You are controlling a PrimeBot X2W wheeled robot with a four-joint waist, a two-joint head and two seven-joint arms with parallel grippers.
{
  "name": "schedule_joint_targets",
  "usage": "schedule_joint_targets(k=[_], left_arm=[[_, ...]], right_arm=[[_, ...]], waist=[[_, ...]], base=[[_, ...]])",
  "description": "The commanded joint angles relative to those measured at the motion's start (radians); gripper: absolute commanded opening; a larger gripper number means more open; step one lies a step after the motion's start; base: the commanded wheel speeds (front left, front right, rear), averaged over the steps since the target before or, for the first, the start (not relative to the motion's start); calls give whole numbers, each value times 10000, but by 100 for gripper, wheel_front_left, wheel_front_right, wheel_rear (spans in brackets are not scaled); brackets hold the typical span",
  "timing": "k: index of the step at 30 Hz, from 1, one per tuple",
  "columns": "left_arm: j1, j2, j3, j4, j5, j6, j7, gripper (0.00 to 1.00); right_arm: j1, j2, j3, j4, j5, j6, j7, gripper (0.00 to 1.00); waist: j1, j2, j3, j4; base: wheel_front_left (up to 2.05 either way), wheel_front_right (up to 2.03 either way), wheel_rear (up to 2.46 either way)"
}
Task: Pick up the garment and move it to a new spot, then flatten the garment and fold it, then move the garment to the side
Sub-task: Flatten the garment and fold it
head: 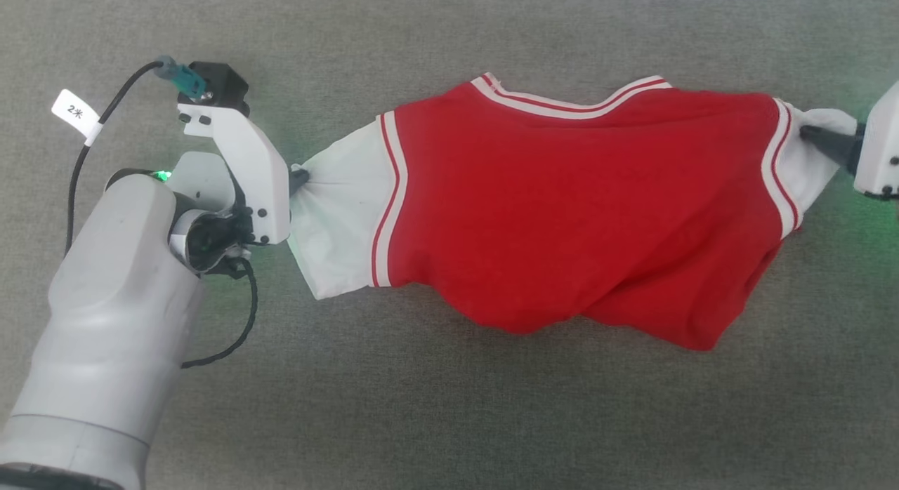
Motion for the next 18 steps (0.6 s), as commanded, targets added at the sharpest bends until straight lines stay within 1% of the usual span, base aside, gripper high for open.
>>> schedule_joint_targets(k=[1, 4, 8, 12, 15, 18], left_arm=[[424, -186, -257, 712, 50, 134, -25, 0], [243, -230, -256, 883, 157, 187, -307, 0], [-152, -164, -184, 852, 177, 105, -569, 0], [-700, 79, -137, 563, 255, 103, -684, 0], [-1065, 239, -123, 322, 329, 71, -689, 0], [-1345, 493, -101, -25, 416, 182, -575, 0]], right_arm=[[218, 364, 325, 436, 130, -2, 294, 0], [-113, 372, 360, 512, 237, -2, 176, 0], [-373, 323, 459, 339, 459, 0, 47, 0], [-582, 36, 600, -45, 681, -2, -98, 0], [-675, 68, 718, -454, 943, -2, -188, 0], [-791, -30, 862, -844, 1145, -3, -265, 0]], waist=[[0, -1, 31, 35], [0, -1, -58, 48], [0, -1, -328, 20], [0, -1, -880, -34], [0, -1, -1352, -129], [0, -1, -1838, -245]], base=[[0, 0, 0], [0, 0, 0], [0, 0, 0], [0, 0, 0], [0, 0, 0], [0, 0, 0]])
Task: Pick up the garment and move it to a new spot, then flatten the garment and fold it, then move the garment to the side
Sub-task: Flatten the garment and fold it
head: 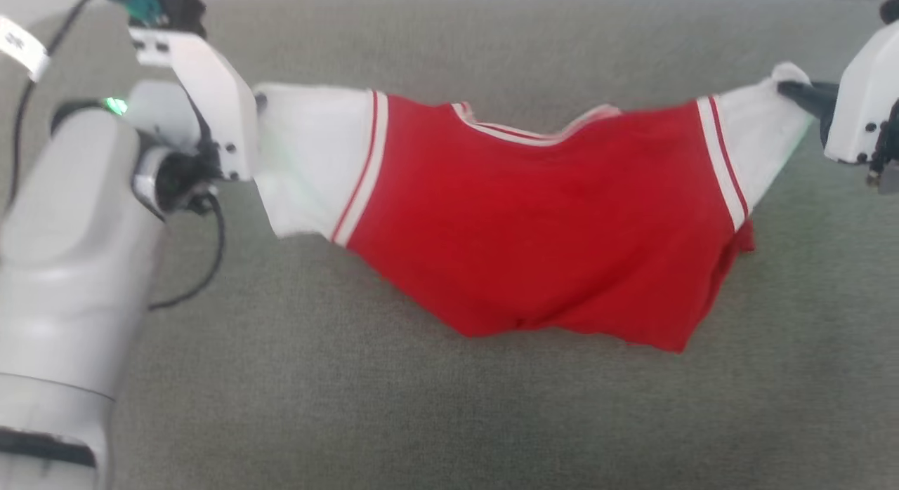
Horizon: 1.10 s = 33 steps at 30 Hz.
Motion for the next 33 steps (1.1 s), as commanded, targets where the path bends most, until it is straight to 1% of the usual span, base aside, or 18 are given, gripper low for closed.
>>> schedule_joint_targets(k=[1, 7, 11, 14, 21, 24, 28, 30, 33], left_arm=[[-195, 156, 7, -103, 102, 64, 45, 0], [-757, 598, 91, -945, 255, 305, 386, 0], [-1147, 832, 185, -1401, 307, 494, 542, 0], [-1471, 1016, 187, -1704, 394, 486, 539, 0], [-2099, 1163, 305, -2034, 340, 583, 658, 0], [-2272, 1219, 282, -2097, 381, 607, 733, 0], [-2449, 1284, 283, -2060, 496, 761, 601, 0], [-2537, 1277, 287, -1990, 644, 805, 284, 0], [-2776, 1176, 334, -1723, 846, 818, -549, 0]], right_arm=[[-141, -58, 12, -71, 80, -5, -51, 0], [-670, 187, 81, -719, 353, -5, -202, 0], [-1113, 335, 132, -941, 303, -5, -373, 0], [-1485, 483, 128, -1029, 255, -5, -551, 0], [-2171, 800, 290, -952, 358, -5, -681, 0], [-2418, 851, 461, -853, 243, -5, -698, 0], [-2702, 998, 585, -450, 33, -5, -925, 0], [-2915, 1092, 634, -170, -84, -5, -1170, 0], [-3271, 1243, 788, 354, -424, -5, -1722, 0]], waist=[[0, 0, -486, -164], [0, 0, -1378, -416], [0, 0, -1858, -519], [0, 0, -2150, -566], [0, 0, -2643, -673], [0, 0, -2725, -707], [0, 0, -2646, -782], [0, 0, -2460, -808], [0, 0, -2022, -843]], base=[[0, 0, 0], [0, 0, 0], [0, 0, 0], [0, 0, 0], [0, 0, 0], [0, 0, 0], [0, 0, 0], [0, 0, 0], [0, 0, 0]])
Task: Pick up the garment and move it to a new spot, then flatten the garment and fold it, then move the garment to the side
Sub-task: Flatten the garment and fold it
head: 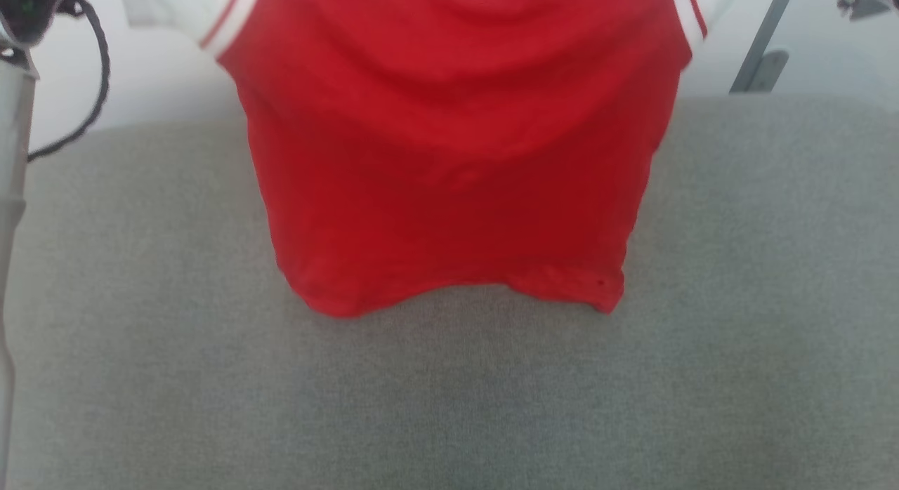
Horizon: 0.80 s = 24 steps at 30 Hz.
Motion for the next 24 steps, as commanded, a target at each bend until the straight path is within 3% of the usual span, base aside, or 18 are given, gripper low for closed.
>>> schedule_joint_targets(k=[1, 7, 15, 17, 20, 24], left_arm=[[-291, -35, 49, 158, 214, 65, -456, 0], [-1278, -373, 35, 897, 660, 10, -2246, 0], [-3545, -848, 38, 2134, 1478, 56, -5586, 0], [-4333, -951, -23, 2417, 1725, -56, -6924, 0], [-4971, -1045, 63, 2530, 1853, -197, -7976, 0], [-4947, -1223, 8, 2791, 2004, -561, -8238, 0]], right_arm=[[-285, 90, 99, 236, -215, -3, -358, 0], [-1372, 228, 442, 1239, -986, -3, -2107, 0], [-3641, 160, 846, 2861, -2525, -6, -6081, 0], [-4513, 117, 944, 3448, -3240, -6, -7395, 0], [-5280, 96, 837, 3643, -3932, -6, -7892, 0], [-5395, 131, 677, 3506, -4410, -6, -7941, 0]], waist=[[0, 0, 463, -39], [0, 0, 1550, -9], [0, 0, 3138, 173], [0, 0, 3492, 279], [0, 0, 3761, 397], [0, 0, 4023, 598]], base=[[0, 0, 0], [0, 0, 0], [0, 0, 0], [0, 0, 0], [0, 0, 0], [0, 0, 0]])
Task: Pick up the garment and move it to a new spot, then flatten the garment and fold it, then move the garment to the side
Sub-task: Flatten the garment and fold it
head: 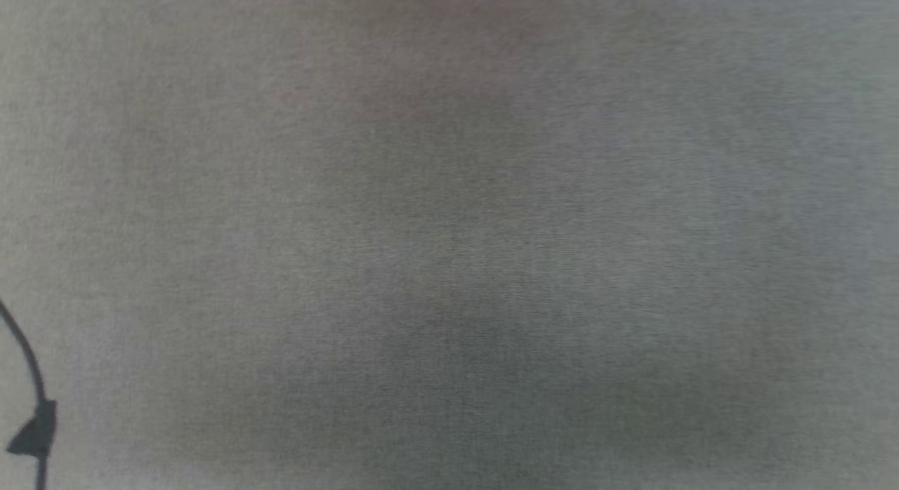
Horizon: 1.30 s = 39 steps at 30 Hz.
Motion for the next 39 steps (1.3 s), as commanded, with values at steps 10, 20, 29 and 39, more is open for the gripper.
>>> schedule_joint_targets(k=[10, 20, 29, 39], left_arm=[[2284, -419, -205, 1633, -427, -733, 32, 0], [5038, -373, -1157, 2181, -1127, -963, 1465, 0], [8105, 506, -1863, 125, -2411, -964, 3397, 0], [12846, 2361, -1401, -4640, -3225, 645, 4570, 0]], right_arm=[[2623, 147, 1474, 512, 1172, -13, 203, 0], [5836, -846, 2806, -1507, 4031, -12, 1831, 0], [8450, -2845, 3359, -4402, 5804, -12, 2858, 0], [11726, -4711, 3241, -7047, 6854, -12, 3371, 0]], waist=[[0, 0, -86, 502], [0, 0, -851, 587], [0, 0, -1347, 533], [0, 0, -1661, 370]], base=[[0, 0, 0], [0, 0, 0], [0, 0, 0], [0, 0, 0]])
